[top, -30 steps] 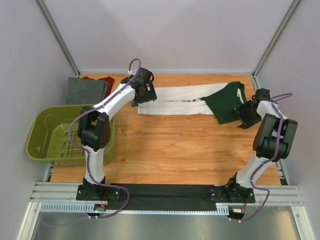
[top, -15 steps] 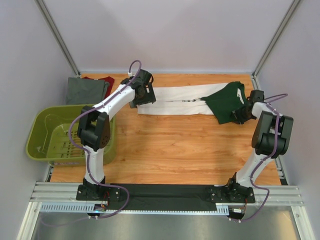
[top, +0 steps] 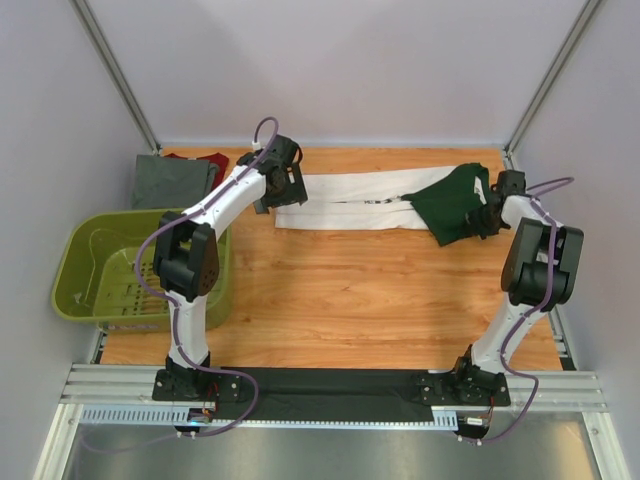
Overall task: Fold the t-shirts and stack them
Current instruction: Fold the tshirt
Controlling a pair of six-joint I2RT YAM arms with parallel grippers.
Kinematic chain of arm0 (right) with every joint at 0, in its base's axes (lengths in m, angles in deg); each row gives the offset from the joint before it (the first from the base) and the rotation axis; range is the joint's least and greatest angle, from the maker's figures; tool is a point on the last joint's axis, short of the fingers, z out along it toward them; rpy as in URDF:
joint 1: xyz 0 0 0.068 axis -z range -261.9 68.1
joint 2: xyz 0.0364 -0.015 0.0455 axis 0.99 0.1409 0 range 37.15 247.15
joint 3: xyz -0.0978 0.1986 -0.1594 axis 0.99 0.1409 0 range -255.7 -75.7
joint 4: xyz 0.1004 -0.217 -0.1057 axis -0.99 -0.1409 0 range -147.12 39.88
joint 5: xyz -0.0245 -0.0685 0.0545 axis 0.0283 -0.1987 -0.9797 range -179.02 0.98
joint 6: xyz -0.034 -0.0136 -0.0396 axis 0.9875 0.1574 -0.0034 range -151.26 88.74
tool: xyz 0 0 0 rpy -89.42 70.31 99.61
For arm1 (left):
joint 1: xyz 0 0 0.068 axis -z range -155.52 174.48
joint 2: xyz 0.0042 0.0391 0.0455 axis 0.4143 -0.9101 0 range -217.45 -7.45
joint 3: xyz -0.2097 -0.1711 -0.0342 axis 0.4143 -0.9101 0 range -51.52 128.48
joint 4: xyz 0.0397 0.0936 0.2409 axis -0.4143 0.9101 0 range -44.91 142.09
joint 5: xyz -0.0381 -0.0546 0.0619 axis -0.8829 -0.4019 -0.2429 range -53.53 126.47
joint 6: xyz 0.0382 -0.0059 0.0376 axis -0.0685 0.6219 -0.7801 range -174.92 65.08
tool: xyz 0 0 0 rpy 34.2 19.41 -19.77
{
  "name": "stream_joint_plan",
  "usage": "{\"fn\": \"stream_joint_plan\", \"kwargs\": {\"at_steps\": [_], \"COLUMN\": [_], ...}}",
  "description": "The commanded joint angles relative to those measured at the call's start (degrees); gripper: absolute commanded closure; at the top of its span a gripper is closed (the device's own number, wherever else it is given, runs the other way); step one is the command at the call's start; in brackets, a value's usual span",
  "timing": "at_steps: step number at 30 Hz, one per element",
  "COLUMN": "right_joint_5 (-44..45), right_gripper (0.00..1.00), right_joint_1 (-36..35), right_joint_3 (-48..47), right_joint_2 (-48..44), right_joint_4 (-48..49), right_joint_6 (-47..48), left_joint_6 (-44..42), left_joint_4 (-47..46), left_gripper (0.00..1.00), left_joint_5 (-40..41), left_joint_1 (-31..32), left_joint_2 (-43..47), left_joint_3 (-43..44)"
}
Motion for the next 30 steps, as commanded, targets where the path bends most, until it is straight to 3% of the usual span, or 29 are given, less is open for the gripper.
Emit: {"fn": "stream_joint_plan", "kwargs": {"at_steps": [1, 9, 22, 30], "right_joint_5": [2.1, 1.8, -2.4, -10.8], "right_gripper": [1.0, 1.0, 1.0, 0.98], "right_joint_1": [-0.5, -1.1, -1.6, -1.9], "right_joint_3": [-6.0, -18.8, -50.0, -57.4], "right_joint_2": [-4.0, -0.1, 21.0, 29.2], "right_joint_4": [-2.0, -4.5, -10.4, -1.6], "right_joint_6": [0.5, 1.3, 2.2, 0.0], "left_joint_6": [-1.6, -1.7, -4.5, -6.7], "left_joint_4": [0.4, -0.9, -2.0, -2.3], "left_gripper": [0.06, 0.06, 0.06, 0.06], "left_joint_5": [0.5, -1.0, -2.4, -4.8], "left_joint_1": [-0.1, -0.6, -1.3, -1.5], "left_joint_2": [1.8, 0.4, -2.0, -4.2], "left_joint_3": [3.0, 3.5, 6.1, 8.7]}}
